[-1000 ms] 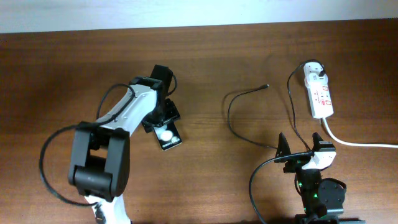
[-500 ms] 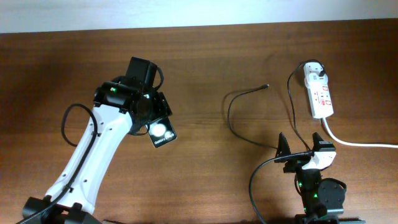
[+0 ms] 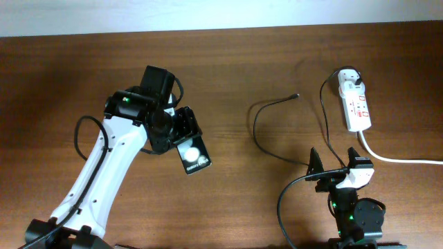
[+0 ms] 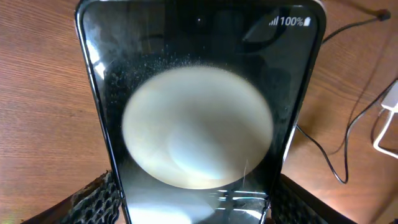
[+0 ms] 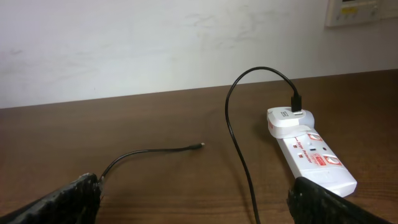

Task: Plug charger to phone and switch on socket
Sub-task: 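Close the left gripper on the phone's edge and lift it, then rotate the held phone upright, bottom edge toward the right arm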

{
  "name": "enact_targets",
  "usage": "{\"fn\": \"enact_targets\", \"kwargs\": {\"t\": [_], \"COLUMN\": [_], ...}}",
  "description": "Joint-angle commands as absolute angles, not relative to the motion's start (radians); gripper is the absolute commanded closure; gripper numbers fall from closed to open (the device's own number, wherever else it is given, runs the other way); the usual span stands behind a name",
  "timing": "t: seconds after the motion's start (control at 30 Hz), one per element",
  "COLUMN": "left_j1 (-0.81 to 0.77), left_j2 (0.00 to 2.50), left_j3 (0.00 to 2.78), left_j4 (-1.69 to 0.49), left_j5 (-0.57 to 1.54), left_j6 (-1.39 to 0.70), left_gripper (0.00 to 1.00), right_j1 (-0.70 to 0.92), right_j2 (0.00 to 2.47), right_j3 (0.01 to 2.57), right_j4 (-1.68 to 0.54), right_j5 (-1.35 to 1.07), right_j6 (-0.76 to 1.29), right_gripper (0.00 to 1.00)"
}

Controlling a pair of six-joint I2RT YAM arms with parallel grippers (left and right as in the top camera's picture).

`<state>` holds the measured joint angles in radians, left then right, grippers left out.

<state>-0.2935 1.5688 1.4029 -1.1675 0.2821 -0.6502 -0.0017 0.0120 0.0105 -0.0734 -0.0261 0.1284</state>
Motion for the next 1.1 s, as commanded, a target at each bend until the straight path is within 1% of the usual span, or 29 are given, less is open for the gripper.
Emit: {"fn": "enact_targets", "kwargs": {"t": [0.0,0.23,1.07], "left_j1": [-0.292,-0.292,-0.292], "left_j2": [1.54,1.54,1.54], "left_j3": [1.43,1.43,1.43], "left_j4": [-1.171,-1.184,-1.202], "left_j5": [0.324,0.379,0.449], "left_j6": [-0.635,-0.635,-0.635], "left_gripper": [0.38,0.38,0.39], "right_j1": [0.006,0.006,0.006], "right_j2": [0.006,0.006,0.006], "right_j3": [0.006,0.006,0.006], "right_j4": [-0.079,-0.079,-0.079], "right_j5": [-0.025,-0.025,-0.025], "right_j6": [0.128,0.128,0.128], "right_gripper": [0.01,0.01,0.01]}}
